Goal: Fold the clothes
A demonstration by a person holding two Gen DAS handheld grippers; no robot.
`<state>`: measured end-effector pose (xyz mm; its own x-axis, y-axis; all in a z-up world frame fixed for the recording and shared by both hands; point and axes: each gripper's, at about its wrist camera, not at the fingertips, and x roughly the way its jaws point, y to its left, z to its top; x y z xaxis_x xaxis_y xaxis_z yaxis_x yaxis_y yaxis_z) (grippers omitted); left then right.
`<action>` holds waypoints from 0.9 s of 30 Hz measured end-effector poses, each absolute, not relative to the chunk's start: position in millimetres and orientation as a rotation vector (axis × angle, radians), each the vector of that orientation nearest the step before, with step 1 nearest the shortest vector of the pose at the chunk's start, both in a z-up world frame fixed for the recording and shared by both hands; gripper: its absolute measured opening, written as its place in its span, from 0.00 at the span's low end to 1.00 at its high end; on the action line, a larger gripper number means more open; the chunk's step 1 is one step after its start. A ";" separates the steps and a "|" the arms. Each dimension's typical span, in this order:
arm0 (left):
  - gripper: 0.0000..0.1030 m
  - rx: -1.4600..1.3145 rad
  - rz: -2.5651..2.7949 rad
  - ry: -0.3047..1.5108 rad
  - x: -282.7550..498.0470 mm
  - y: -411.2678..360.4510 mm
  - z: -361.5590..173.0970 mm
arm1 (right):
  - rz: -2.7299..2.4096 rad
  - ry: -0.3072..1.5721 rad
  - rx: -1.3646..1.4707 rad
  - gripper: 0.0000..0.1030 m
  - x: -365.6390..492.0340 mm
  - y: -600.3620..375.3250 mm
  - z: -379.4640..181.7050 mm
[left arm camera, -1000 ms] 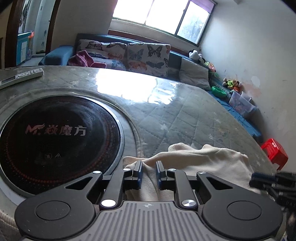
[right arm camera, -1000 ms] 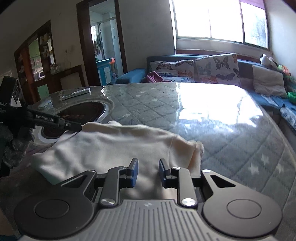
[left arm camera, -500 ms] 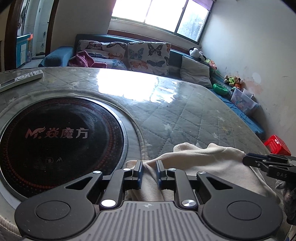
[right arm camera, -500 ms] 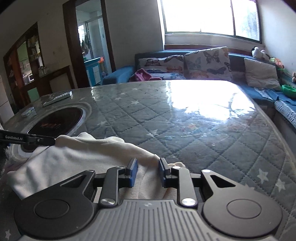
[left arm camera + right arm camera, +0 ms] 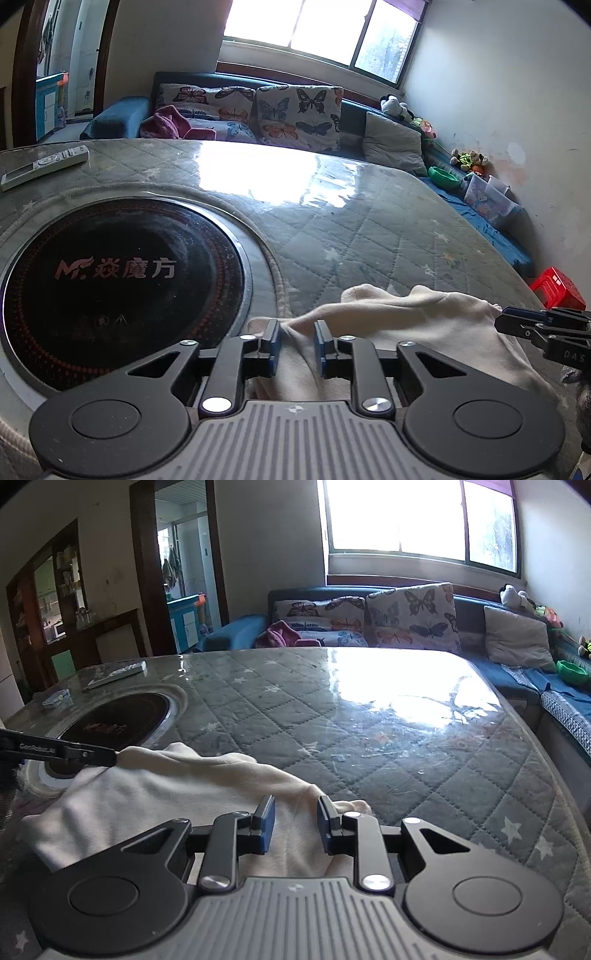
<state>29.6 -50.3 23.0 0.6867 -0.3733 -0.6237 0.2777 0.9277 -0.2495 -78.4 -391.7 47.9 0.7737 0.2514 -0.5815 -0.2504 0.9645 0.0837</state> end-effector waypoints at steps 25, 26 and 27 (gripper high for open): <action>0.66 -0.118 -0.311 0.739 -25.7 -60.0 35.0 | 0.302 0.603 -0.019 0.32 -137.0 -357.7 46.5; 0.66 -0.121 -0.308 0.738 -28.1 -59.3 34.8 | 0.302 0.600 -0.020 0.32 -138.5 -357.2 46.7; 0.67 -0.124 -0.306 0.737 -30.5 -58.6 34.6 | 0.304 0.598 -0.022 0.32 -140.7 -356.3 46.5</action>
